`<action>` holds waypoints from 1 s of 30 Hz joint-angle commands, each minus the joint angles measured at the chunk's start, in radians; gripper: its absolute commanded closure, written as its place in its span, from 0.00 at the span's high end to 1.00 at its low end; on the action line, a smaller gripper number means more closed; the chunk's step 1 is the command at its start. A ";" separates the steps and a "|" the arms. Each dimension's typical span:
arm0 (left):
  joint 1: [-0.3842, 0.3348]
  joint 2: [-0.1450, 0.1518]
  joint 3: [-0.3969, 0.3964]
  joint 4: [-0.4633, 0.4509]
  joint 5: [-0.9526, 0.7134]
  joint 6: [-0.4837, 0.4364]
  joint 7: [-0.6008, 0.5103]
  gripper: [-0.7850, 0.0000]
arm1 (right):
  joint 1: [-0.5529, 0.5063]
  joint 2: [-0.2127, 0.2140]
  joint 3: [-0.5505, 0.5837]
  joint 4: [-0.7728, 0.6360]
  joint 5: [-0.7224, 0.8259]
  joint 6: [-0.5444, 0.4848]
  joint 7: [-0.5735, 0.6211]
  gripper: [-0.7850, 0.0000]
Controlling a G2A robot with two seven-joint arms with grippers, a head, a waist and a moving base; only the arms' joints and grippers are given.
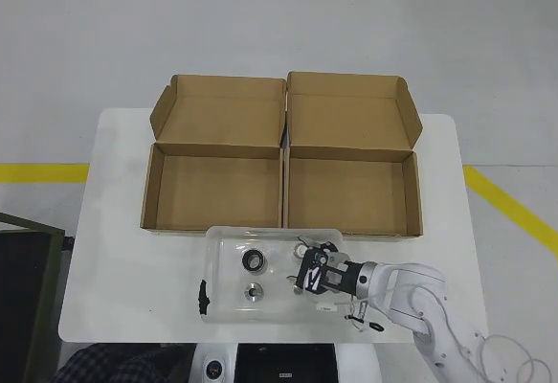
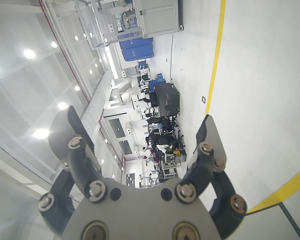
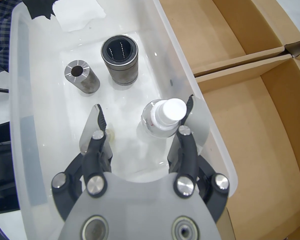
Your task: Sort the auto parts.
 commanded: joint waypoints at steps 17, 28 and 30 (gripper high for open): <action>0.000 0.000 0.000 0.000 0.000 0.000 0.000 1.00 | 0.042 0.004 -0.032 -0.004 0.038 -0.015 0.016 0.00; 0.000 0.000 0.000 0.000 0.000 0.000 0.000 1.00 | 0.041 0.008 -0.013 -0.046 0.244 -0.041 -0.057 0.00; 0.000 0.000 0.000 0.000 0.000 0.000 0.000 1.00 | 0.041 0.009 -0.005 -0.050 0.281 -0.043 -0.074 0.00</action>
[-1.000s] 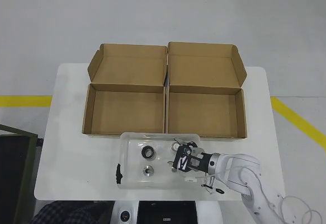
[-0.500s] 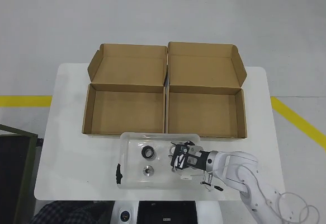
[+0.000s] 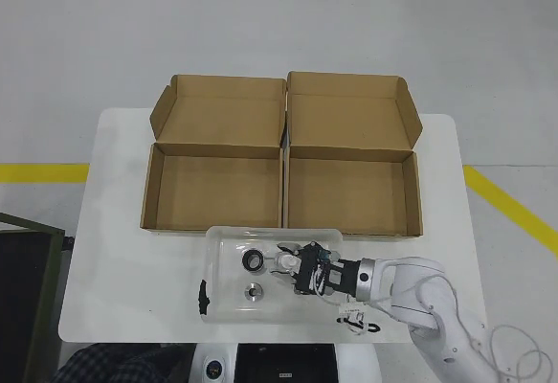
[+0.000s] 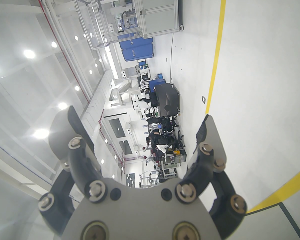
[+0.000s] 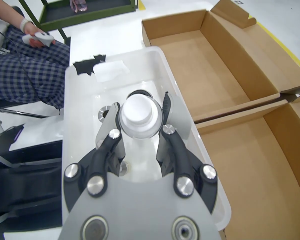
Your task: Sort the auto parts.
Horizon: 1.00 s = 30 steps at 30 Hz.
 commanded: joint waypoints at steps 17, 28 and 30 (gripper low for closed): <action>0.000 0.000 0.000 0.000 0.000 0.000 0.000 1.00 | 0.019 0.008 0.090 0.000 0.215 -0.014 -0.192 0.00; 0.000 0.000 0.000 0.000 0.000 0.000 0.000 1.00 | 0.023 0.014 0.151 -0.062 0.194 -0.007 -0.265 0.00; 0.000 0.000 0.000 0.000 0.000 0.000 0.000 1.00 | 0.026 0.014 0.155 -0.066 0.194 -0.006 -0.272 0.00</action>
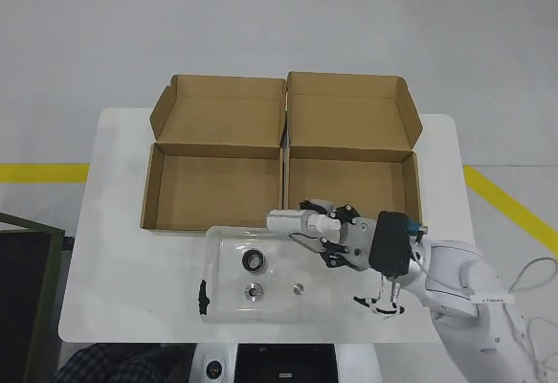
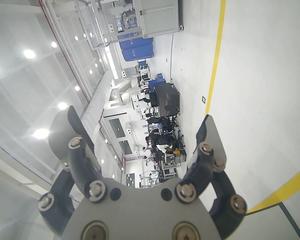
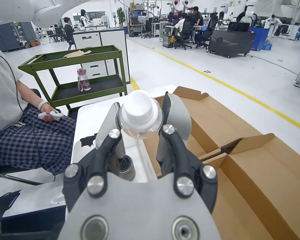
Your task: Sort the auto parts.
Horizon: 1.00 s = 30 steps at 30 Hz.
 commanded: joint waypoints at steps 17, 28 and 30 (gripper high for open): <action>0.000 0.000 0.000 0.000 0.000 0.000 0.000 1.00 | 0.038 0.000 -0.019 0.031 -0.049 0.009 -0.029 0.00; 0.000 0.000 0.000 0.000 0.000 0.000 0.000 1.00 | 0.090 0.003 -0.021 0.157 -0.116 0.063 0.081 0.00; 0.000 0.000 0.000 0.000 0.000 0.000 0.000 1.00 | 0.114 0.002 -0.025 0.198 -0.123 0.070 0.094 0.00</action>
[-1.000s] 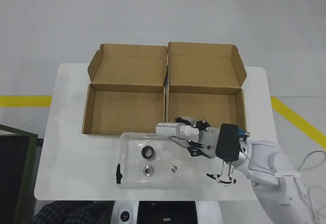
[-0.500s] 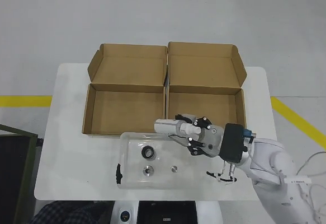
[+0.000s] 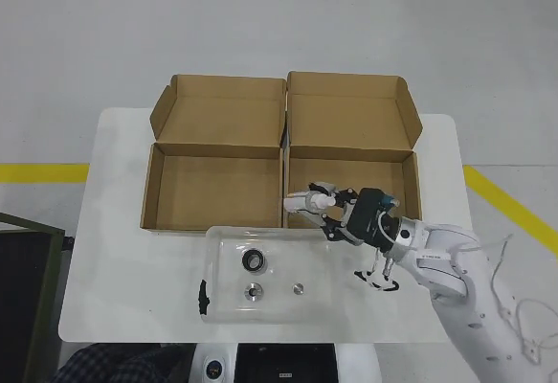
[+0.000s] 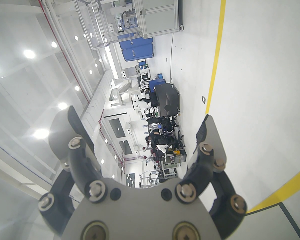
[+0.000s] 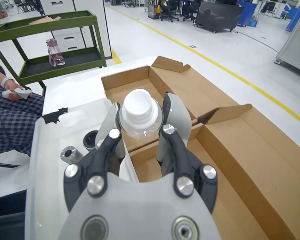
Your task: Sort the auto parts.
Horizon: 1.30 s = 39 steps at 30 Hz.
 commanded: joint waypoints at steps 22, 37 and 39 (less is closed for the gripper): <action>0.000 0.000 0.000 0.000 0.000 0.000 0.000 1.00 | 0.323 -0.037 -0.166 0.432 -0.065 0.016 0.043 0.00; 0.000 0.000 0.000 0.000 0.000 0.000 0.000 1.00 | 0.386 -0.062 -0.244 0.565 -0.052 0.025 0.036 0.68; 0.000 0.000 0.000 0.000 0.000 0.000 0.000 1.00 | 0.390 -0.063 -0.248 0.565 -0.057 0.027 0.039 1.00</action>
